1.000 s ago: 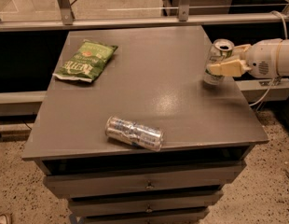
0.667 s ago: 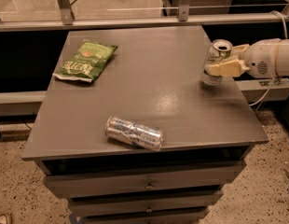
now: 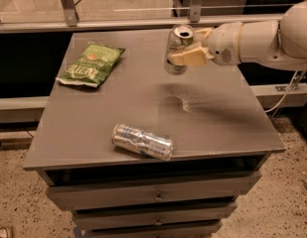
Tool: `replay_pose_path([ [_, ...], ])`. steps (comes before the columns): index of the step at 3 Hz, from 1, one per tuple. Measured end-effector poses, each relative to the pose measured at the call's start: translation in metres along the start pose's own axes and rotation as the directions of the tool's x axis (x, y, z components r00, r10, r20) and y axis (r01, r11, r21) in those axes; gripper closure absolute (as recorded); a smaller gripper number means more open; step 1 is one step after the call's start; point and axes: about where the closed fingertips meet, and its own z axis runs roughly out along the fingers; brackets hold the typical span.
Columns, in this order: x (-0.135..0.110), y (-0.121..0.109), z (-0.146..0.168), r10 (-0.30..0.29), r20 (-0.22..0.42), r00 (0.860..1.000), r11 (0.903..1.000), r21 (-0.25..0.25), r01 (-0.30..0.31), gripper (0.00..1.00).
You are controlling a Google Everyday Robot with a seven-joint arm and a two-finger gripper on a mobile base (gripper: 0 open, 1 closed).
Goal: Move 7up can near green jalapeno chip bag
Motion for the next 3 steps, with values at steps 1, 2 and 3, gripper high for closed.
replay_pose_path([
  [1, -0.038, 0.027, 0.063, -0.060, 0.039, 0.997, 0.9940, -0.090, 0.063, 1.00],
  [2, -0.044, 0.042, 0.104, -0.078, 0.024, 0.997, 0.9873, -0.137, 0.080, 1.00],
  [3, -0.036, 0.042, 0.137, -0.077, -0.013, 0.997, 0.9856, -0.152, 0.075, 1.00],
])
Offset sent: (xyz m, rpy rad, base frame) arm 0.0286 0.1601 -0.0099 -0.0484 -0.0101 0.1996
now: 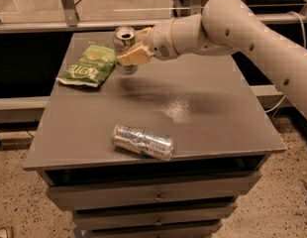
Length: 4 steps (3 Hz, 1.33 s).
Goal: Move 7up can near green jalapeno chip bag
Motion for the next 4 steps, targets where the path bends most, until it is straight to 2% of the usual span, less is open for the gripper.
replay_pose_path([
  [1, 0.011, -0.012, 0.021, 0.014, -0.037, 0.999, 0.9999, 0.009, -0.014, 0.84],
  [2, 0.020, -0.021, 0.034, 0.033, -0.061, 0.998, 0.9993, 0.018, -0.032, 0.61],
  [4, 0.023, -0.017, 0.053, 0.050, -0.072, 0.996, 0.9987, -0.005, -0.051, 0.15],
])
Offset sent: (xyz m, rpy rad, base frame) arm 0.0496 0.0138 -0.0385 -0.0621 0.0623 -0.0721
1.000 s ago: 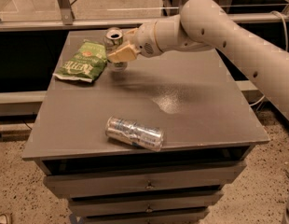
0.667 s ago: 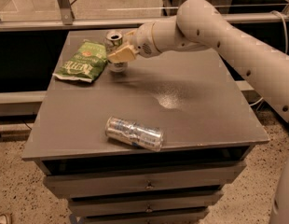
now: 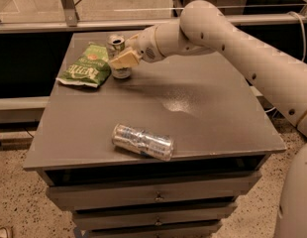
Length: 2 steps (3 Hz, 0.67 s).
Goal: Move 7up can near green jalapeno chip bag
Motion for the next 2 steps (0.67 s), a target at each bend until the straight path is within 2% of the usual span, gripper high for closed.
replay_pose_path([
  [1, -0.0006, 0.0011, 0.0014, 0.010, 0.007, 1.000, 0.9999, -0.007, -0.010, 0.00],
  [2, -0.0011, 0.0002, -0.0050, 0.018, 0.021, 1.000, 0.9998, -0.004, -0.018, 0.00],
])
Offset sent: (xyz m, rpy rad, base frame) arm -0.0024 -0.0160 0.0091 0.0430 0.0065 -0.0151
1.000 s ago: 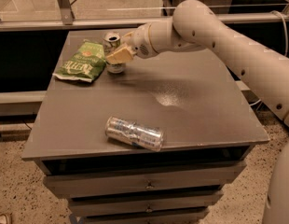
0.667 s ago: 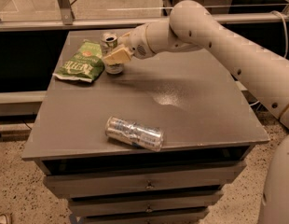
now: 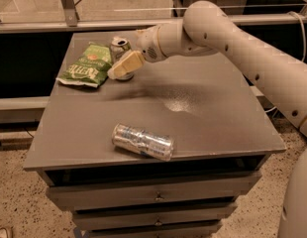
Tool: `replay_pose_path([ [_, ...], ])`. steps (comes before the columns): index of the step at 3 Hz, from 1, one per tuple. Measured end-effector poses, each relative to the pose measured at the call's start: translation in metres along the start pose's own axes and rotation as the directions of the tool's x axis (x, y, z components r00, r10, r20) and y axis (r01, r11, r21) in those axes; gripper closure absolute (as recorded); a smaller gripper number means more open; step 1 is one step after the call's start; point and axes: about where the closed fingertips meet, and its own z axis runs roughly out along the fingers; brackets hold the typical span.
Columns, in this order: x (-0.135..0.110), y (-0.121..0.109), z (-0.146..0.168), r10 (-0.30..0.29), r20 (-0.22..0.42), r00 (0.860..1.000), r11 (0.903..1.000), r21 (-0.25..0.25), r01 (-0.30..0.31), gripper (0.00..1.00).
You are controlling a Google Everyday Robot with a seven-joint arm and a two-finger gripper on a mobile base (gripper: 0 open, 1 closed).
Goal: Move 7up can near green jalapeno chip bag
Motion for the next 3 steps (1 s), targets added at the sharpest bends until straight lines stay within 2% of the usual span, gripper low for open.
replay_pose_path([
  [1, 0.015, -0.025, -0.070, 0.025, 0.081, 0.996, 0.9985, 0.048, -0.029, 0.00],
  [2, 0.034, -0.054, -0.162, 0.065, 0.201, 0.978, 0.9892, 0.116, -0.089, 0.00],
  [3, 0.036, -0.058, -0.177, 0.068, 0.213, 0.975, 0.9860, 0.135, -0.099, 0.00],
])
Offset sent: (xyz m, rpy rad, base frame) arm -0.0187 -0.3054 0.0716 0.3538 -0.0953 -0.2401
